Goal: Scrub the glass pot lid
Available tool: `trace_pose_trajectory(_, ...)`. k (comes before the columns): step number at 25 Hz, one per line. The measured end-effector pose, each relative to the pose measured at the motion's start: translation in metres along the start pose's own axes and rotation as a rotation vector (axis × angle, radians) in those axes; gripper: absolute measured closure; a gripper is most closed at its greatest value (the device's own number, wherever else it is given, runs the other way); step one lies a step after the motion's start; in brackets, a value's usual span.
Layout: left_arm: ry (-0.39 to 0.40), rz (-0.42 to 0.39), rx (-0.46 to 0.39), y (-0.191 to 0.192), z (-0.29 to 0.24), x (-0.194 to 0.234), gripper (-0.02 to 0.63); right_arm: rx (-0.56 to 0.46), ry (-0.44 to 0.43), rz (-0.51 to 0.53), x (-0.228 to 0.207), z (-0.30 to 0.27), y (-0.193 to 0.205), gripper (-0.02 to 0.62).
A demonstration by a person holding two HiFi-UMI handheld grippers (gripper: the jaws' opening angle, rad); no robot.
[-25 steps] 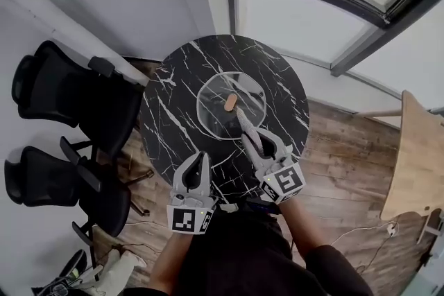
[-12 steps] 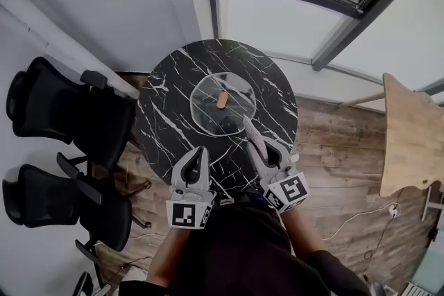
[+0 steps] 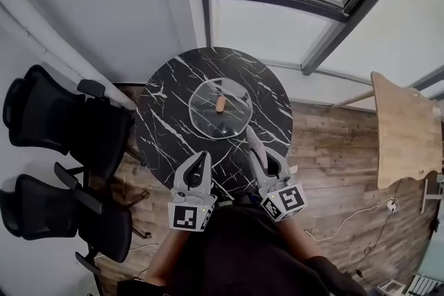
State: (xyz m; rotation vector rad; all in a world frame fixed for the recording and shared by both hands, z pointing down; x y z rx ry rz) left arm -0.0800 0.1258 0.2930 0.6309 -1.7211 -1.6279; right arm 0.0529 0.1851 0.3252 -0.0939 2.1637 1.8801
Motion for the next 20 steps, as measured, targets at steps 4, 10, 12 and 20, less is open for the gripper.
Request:
trace_pose_trajectory(4,-0.001,-0.004,-0.002,-0.001,0.006,0.002,0.603,-0.011,0.007,0.004,0.006,0.005,-0.002,0.523)
trace_pose_trajectory(10,0.030,0.015,-0.025,-0.005,0.013,-0.002,0.603,-0.022,0.015,0.011,0.012,0.008,-0.006,0.523)
trace_pose_trajectory(12,0.029,0.015,-0.031,-0.006,0.014,-0.003,0.603,-0.018,0.016,0.011,0.014,0.009,-0.005,0.523)
trace_pose_trajectory(20,0.037,0.007,-0.029,-0.003,0.013,-0.005,0.603,-0.025,0.016,0.018,0.014,0.009,-0.006,0.523)
Point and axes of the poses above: the fingertips, and each gripper's own axes: z backward along the fingers, x to its left, y out of its underside, the point moved 2 cm from there along z, backward along the fingers, and after that the axes turned 4 degrees about -y, right-handed, at the moved point
